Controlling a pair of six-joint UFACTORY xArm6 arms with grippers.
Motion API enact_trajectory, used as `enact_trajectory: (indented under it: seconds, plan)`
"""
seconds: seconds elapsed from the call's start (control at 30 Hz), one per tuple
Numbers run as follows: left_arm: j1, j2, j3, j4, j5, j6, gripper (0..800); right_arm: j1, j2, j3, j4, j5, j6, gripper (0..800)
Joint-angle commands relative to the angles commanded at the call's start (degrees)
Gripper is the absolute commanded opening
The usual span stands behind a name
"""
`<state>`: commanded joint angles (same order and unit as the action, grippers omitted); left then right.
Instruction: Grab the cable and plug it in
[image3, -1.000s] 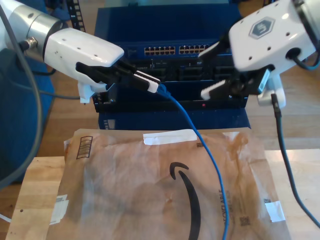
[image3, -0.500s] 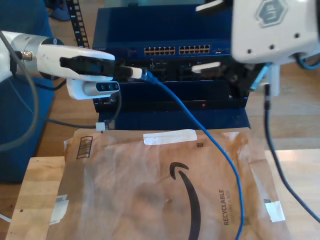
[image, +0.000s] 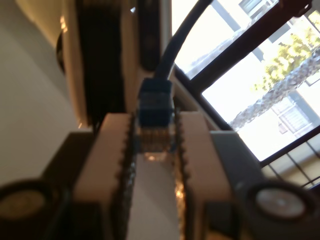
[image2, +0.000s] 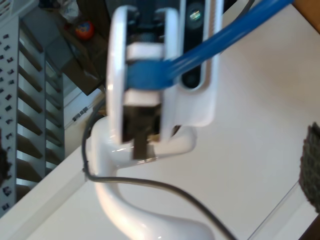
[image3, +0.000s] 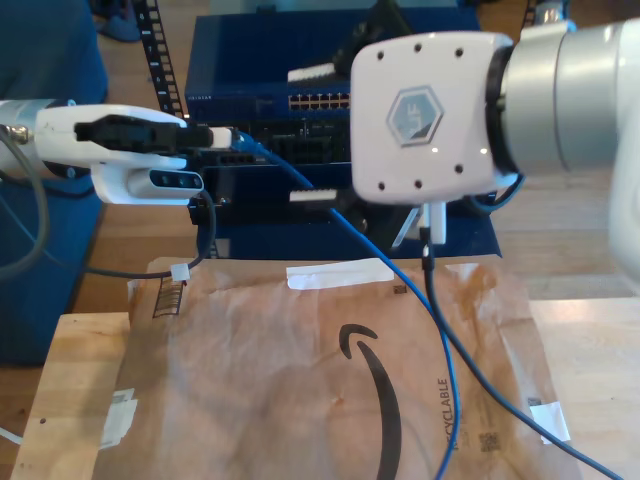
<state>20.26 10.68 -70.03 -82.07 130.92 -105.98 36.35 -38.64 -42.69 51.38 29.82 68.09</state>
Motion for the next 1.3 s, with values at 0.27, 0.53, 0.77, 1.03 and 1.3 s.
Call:
enact_trajectory:
  seconds: [0.27,0.53,0.77,1.03,1.3]
  plan:
    - [0.0,0.0,2.2,-0.2,0.1,-0.1,13,7.2,4.7,0.1,-0.1,-10.1,-3.8,777]
    - [0.1,0.0,2.9,-0.1,1.5,-0.1,20,7.1,4.7,1.1,0.0,-14.9,-3.7,725]
    - [0.1,-0.1,3.9,-2.5,3.0,0.0,26,9.1,4.5,1.5,0.3,-18.7,-3.4,723]
    - [0.2,-0.3,4.8,-2.6,3.7,0.2,31,11.7,4.2,2.3,0.1,-21.5,-3.4,658]
    - [0.2,-0.4,4.8,-2.7,4.0,0.1,33,11.6,3.8,2.5,0.5,-21.8,-3.2,490]
